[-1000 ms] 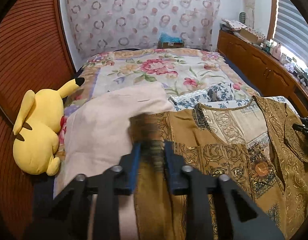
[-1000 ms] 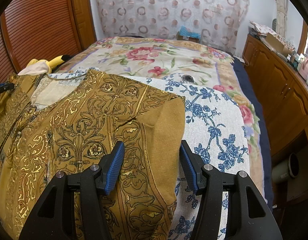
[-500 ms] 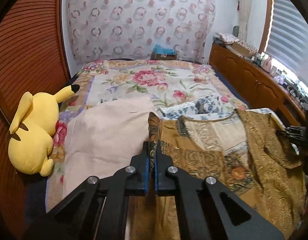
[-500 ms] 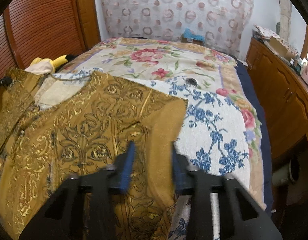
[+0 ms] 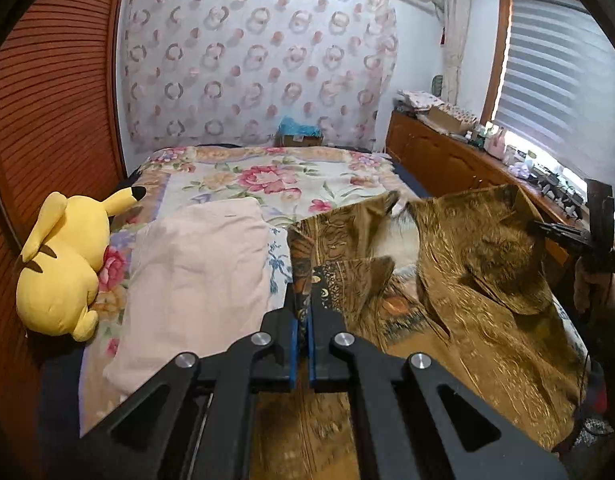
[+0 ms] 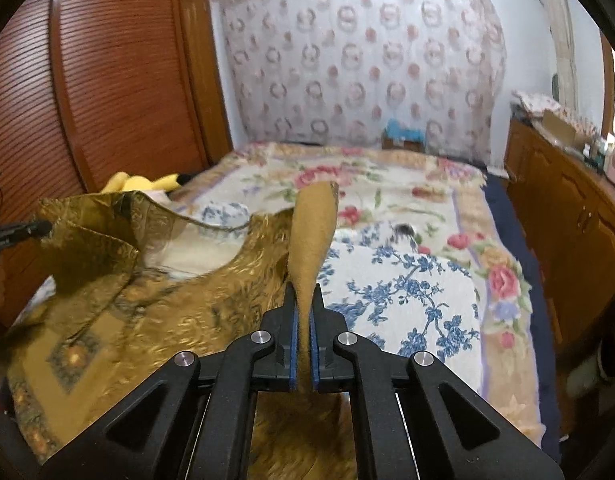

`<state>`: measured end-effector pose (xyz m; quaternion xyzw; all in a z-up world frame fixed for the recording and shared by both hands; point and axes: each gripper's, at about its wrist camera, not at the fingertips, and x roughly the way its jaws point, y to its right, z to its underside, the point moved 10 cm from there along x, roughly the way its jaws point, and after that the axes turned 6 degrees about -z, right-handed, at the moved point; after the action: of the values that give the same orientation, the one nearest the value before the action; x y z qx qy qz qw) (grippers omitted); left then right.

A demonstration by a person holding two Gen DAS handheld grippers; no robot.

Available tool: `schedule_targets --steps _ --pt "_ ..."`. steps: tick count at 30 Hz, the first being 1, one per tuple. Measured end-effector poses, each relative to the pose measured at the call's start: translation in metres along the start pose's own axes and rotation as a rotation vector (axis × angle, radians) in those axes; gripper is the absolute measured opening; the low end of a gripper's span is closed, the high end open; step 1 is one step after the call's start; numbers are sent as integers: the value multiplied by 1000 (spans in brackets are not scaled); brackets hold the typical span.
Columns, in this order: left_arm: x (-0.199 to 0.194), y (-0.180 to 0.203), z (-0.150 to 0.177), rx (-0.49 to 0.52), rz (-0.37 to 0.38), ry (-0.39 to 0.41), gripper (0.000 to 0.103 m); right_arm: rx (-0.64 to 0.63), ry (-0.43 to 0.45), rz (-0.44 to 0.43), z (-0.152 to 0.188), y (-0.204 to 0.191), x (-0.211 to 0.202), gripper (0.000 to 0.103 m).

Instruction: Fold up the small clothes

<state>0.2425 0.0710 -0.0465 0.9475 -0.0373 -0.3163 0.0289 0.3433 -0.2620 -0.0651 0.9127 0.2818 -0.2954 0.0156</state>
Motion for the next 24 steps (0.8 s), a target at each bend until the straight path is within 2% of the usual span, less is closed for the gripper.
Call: schedule_targets --steps 4,8,13,17,19,24 --pt "-21 -8 18 -10 -12 15 0 -24 39 6 5 -15 -34 2" --pt "-48 -19 46 -32 -18 17 0 -24 56 14 25 -27 -64 2" --pt "-78 -23 85 -55 -17 17 0 8 57 11 66 -41 -100 2" --pt "-100 -29 121 -86 -28 -16 0 40 23 12 105 -47 -127 2" --pt "-109 -29 127 -70 -39 -26 0 57 9 16 120 -49 -141 2" --pt "-132 -16 123 6 -60 -13 0 30 -40 22 135 -52 -162 2"
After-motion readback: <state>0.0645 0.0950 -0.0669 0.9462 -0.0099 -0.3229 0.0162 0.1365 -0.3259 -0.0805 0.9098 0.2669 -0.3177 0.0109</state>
